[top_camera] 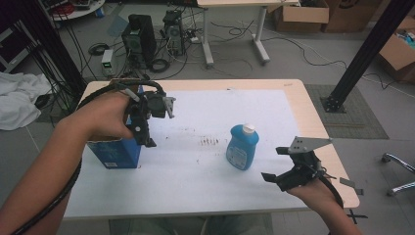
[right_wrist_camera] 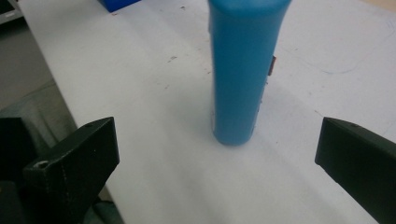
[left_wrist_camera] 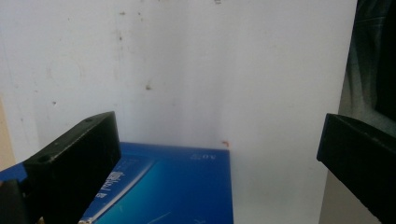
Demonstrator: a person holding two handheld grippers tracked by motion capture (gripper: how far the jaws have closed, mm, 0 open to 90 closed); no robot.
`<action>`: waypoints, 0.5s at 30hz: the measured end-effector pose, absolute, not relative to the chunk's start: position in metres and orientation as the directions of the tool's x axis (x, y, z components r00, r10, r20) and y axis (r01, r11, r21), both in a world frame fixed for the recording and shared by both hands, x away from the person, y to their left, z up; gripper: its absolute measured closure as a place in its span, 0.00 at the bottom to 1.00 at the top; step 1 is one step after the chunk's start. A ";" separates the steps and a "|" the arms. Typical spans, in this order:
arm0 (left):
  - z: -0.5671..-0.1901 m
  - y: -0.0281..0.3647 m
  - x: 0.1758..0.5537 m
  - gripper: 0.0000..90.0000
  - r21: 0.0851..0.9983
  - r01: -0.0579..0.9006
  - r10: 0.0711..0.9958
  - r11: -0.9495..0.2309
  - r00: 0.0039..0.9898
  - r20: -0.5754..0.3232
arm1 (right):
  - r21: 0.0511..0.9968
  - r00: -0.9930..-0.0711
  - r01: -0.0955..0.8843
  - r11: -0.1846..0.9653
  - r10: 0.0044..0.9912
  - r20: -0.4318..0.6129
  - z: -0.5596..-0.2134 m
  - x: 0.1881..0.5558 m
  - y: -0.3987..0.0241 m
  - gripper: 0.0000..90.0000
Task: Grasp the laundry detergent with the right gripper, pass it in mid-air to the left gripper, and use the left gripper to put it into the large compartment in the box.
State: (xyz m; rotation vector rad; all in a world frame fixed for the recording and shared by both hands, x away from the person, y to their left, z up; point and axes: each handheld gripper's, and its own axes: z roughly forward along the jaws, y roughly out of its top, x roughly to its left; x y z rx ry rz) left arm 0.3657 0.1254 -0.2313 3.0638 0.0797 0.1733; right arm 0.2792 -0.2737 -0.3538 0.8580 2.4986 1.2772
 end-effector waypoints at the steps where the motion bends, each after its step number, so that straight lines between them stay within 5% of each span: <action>1: -0.231 0.126 0.365 0.00 0.076 0.051 0.059 -0.996 0.992 0.110 | 0.793 -0.806 0.408 0.453 0.587 0.079 -0.361 0.285 -0.272 0.00; 15: -0.232 0.126 0.362 0.00 0.073 0.051 0.059 -0.996 0.992 0.111 | 0.809 -0.802 0.412 0.419 0.589 0.103 -0.396 0.320 -0.244 0.00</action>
